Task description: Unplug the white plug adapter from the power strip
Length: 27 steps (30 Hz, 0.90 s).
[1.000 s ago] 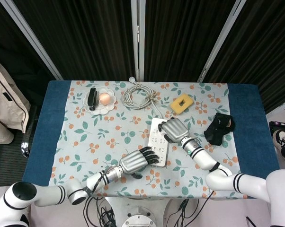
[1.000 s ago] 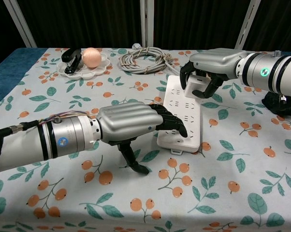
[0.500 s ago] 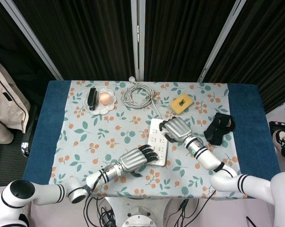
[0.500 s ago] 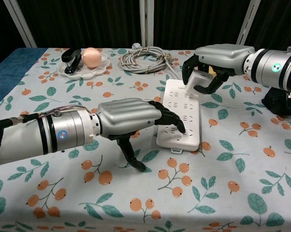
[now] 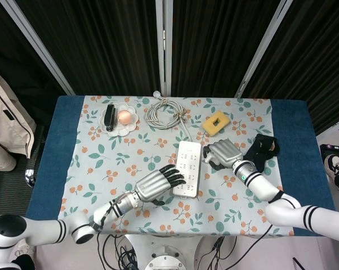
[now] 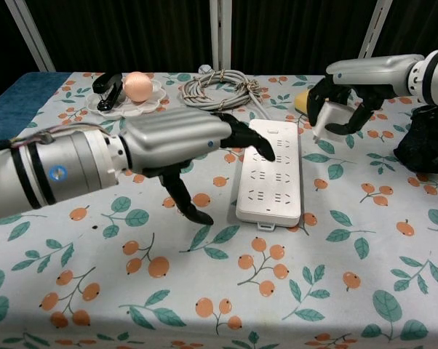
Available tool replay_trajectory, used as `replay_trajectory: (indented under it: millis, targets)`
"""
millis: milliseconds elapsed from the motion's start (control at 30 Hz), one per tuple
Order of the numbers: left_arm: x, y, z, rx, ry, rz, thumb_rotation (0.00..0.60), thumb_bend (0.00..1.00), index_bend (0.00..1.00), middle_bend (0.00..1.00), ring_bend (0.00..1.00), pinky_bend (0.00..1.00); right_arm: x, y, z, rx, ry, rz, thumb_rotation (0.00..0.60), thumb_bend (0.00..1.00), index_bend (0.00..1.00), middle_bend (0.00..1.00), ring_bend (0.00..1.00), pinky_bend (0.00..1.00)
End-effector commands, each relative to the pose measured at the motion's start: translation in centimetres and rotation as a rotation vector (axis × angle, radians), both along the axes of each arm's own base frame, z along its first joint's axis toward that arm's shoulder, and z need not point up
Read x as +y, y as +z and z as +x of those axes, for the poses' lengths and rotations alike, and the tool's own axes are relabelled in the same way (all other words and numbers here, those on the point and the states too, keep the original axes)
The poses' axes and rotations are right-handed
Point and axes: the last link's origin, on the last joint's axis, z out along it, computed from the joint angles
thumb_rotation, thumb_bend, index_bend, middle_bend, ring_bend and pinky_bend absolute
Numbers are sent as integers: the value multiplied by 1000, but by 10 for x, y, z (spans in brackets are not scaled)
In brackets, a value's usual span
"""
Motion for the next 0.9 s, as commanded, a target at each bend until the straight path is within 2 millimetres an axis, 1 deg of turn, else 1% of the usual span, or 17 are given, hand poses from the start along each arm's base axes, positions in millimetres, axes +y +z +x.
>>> replay_trajectory:
  millis: [33,67,100,167,233,333,433,500,567,600,667,800,900]
  targets:
    - [5,26,-10,-25,35,71,600,46,181,171,115,103,7,7,-7,74,-76,82,600,295,62,222,121,166]
    - [6,34,-16,-27,54,93,600,46,180,171,115,103,7,7,-8,72,-86,74,600,272,17,159,83,147]
    - [10,42,-22,-26,78,117,600,46,180,171,115,102,8,6,-9,65,-92,67,600,247,0,102,48,131]
    - [15,59,-37,-19,132,164,600,46,180,171,115,102,10,7,-11,46,-100,48,600,225,0,39,8,110]
    - [20,75,-53,-14,188,207,600,47,181,171,115,102,11,12,-13,32,-92,14,600,223,0,22,0,100]
    - [25,104,-84,-12,290,289,600,46,180,171,115,102,14,25,-19,-2,-79,-58,600,223,0,8,0,92]
    - [23,135,-118,-19,397,375,600,47,181,171,115,102,25,44,-28,-37,-64,-136,600,224,0,19,0,92]
    - [18,158,-144,-12,469,438,600,46,181,171,115,102,37,59,-40,-56,-51,-202,600,225,0,43,0,93]
    - [12,175,-162,-9,521,487,600,46,180,171,115,102,49,73,-52,-68,-38,-266,600,230,0,62,0,93]
    - [5,189,-178,-4,569,527,600,46,181,171,115,101,59,83,-63,-67,-38,-317,600,234,0,71,0,93]
    - [-9,208,-200,1,635,573,600,46,181,171,115,101,82,99,-81,-77,-49,-390,600,240,0,81,0,93]
    - [-38,232,-228,15,715,647,600,46,180,171,115,97,124,122,-112,-106,-97,-498,600,242,0,93,0,93]
    - [-61,240,-239,5,765,675,600,46,181,171,115,94,152,131,-131,-115,-145,-550,600,241,0,93,0,93]
